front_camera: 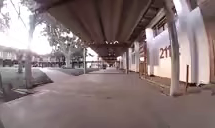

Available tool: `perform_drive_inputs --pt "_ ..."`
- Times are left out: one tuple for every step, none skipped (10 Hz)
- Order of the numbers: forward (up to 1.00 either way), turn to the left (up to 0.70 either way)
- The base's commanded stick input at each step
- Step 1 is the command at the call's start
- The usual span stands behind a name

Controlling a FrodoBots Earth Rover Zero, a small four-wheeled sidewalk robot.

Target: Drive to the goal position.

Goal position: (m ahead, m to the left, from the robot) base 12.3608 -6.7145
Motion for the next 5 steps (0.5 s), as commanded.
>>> perform_drive_inputs --pt "0.70 0.00" --pt "0.70 0.00" --pt "0.70 0.00" --pt "0.70 0.00" --pt "0.70 0.00"
